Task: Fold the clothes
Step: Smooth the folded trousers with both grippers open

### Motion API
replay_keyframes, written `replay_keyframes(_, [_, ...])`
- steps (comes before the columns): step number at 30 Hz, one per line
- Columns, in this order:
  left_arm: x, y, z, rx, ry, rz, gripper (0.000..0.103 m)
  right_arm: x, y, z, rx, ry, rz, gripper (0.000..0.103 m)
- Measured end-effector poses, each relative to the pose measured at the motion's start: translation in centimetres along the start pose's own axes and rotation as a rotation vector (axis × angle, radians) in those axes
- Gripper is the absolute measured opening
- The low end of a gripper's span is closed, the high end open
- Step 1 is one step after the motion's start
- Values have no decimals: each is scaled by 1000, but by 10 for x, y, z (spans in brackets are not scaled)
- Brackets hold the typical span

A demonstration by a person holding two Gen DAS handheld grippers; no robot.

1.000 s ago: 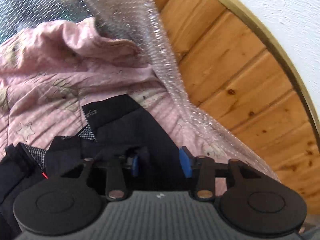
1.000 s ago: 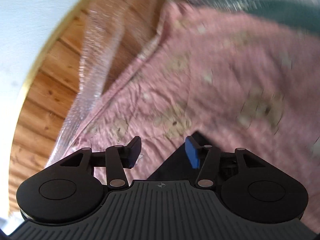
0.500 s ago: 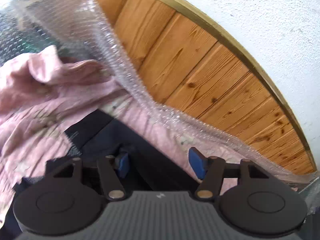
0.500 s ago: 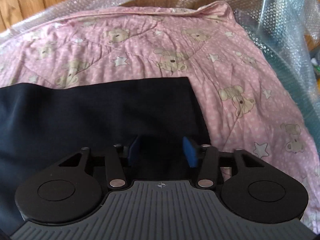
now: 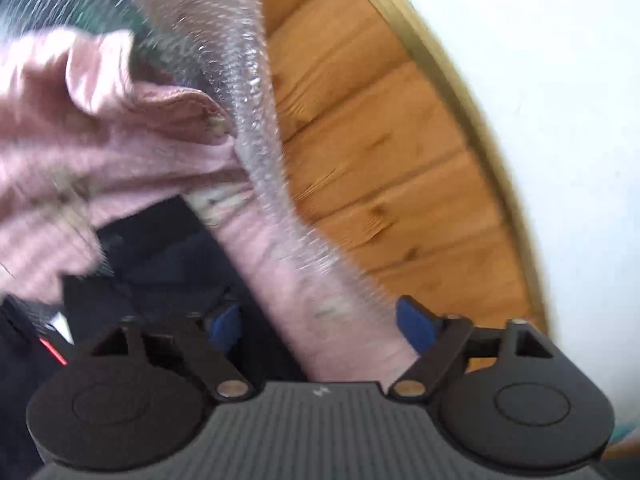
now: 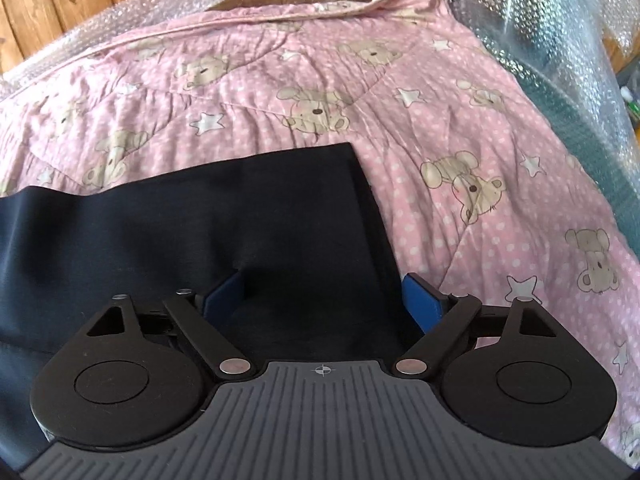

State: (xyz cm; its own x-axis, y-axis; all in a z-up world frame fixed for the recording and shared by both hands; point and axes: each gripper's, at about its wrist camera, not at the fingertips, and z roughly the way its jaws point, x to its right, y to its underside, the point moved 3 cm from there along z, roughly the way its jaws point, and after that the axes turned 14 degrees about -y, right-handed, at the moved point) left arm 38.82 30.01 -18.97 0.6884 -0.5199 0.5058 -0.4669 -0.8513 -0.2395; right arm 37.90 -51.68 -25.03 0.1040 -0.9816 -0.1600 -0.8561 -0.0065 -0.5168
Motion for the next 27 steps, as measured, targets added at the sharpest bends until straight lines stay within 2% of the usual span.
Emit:
replay_keyframes(1, [0,-1,11,-43,-115,-4,90,-1,0,0,2,2,-3,86])
replay_keyframes(4, [12,6,33,-158,-245,68,87,-4,0,0,8,12,-31,85])
replay_keyframes(6, [30,9,28,-136,-271,182,87,-7,1,-1,11,18,-60,84])
replay_keyframes(7, [35,9,25,-127,-266,206,87,-8,1,-2,13,20,-71,84])
replay_keyframes(9, [42,4,21,-115,-200,201,88,-9,2,-2,19,21,-79,84])
replay_keyframes(10, [43,-2,20,-90,-193,188,88,-9,3,-2,21,20,-79,84])
replay_keyframes(11, [42,-8,20,-54,-222,178,91,-8,2,-2,22,15,-72,84])
replay_keyframes(12, [39,-14,25,-38,-282,184,92,-7,2,-2,21,10,-67,84])
replay_keyframes(13, [33,-17,32,-60,-329,180,92,-6,1,-2,19,7,-66,84])
replay_keyframes(14, [27,-19,38,-89,-374,174,86,-6,1,-2,17,5,-70,84])
replay_keyframes(16, [29,-20,32,-79,-301,214,84,-6,1,-2,13,1,-81,84])
replay_keyframes(17, [30,-20,24,-45,-292,242,85,-5,2,-2,13,-1,-85,84])
replay_keyframes(20, [14,-18,-9,80,-331,242,87,-4,4,-3,14,-10,-94,84])
replay_keyframes(22, [-11,-10,-35,103,-279,181,87,-3,3,-9,34,-17,-80,83])
replay_keyframes(23, [-27,-3,-49,106,-257,158,87,-3,3,-12,48,-20,-72,74])
replay_keyframes(25, [-61,19,-84,132,-229,140,89,0,3,-24,86,-32,-45,64])
replay_keyframes(27, [-103,51,-121,162,-227,126,90,7,10,-47,158,-66,37,64])
